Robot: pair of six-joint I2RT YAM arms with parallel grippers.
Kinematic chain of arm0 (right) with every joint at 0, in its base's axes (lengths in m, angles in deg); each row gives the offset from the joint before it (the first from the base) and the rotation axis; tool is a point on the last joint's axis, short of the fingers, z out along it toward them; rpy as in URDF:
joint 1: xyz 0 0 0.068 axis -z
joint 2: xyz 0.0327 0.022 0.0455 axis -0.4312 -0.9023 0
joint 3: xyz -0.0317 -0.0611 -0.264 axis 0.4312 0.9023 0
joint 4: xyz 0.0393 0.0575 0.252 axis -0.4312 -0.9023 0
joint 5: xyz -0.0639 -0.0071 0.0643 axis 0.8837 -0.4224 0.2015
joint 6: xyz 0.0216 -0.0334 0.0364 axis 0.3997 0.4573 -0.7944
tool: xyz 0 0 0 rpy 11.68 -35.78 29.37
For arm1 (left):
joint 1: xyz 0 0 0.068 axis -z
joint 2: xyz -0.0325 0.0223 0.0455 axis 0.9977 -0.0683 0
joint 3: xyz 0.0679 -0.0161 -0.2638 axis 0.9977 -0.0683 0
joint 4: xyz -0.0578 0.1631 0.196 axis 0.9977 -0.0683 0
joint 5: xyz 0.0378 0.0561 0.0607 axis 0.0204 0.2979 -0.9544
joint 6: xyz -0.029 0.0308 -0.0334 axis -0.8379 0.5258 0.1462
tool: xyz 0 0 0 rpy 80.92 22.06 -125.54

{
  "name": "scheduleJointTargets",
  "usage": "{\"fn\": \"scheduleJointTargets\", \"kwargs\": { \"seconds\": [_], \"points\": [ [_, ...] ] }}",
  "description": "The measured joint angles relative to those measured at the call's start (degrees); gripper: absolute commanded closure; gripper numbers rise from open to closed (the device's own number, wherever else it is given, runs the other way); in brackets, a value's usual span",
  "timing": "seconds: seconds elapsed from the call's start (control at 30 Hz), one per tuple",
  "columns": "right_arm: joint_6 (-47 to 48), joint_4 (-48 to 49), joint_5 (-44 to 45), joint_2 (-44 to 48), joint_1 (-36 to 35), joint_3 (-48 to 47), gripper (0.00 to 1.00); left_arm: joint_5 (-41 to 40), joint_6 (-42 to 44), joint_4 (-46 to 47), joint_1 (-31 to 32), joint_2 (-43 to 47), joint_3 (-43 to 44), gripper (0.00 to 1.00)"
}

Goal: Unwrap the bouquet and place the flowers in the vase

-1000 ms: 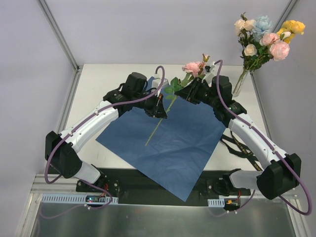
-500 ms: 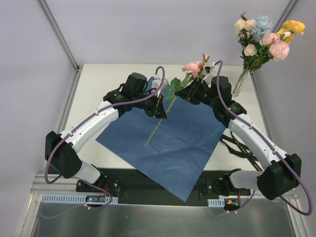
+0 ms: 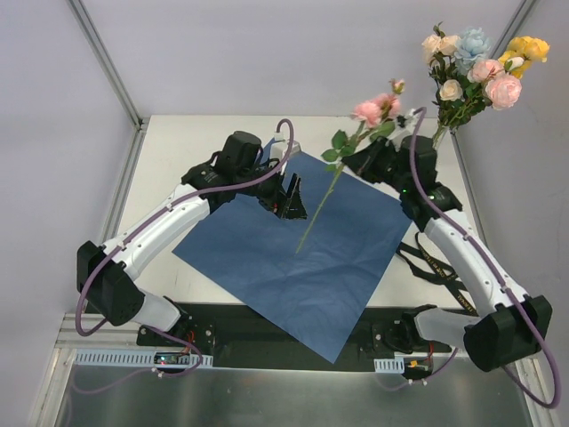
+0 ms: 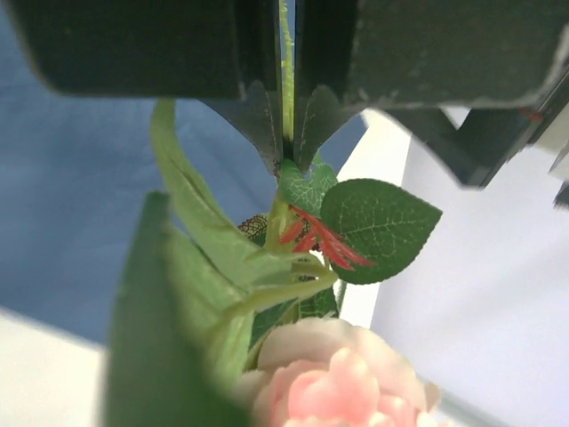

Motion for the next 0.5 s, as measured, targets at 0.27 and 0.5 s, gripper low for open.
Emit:
{"fn": "scheduleJointTargets", "kwargs": {
  "seconds": [0.27, 0.5],
  "points": [
    [18.03, -6.82, 13.57, 7.04, 14.49, -9.49, 1.00, -2.71, 0.68, -0.02, 0.00, 1.31, -0.09, 0.12],
    [39.71, 4.26, 24.44, 10.82, 18.91, -12.72, 0.99, -5.40, 1.88, -0.50, -0.02, 1.29, -0.13, 0.12]
  ]
}}
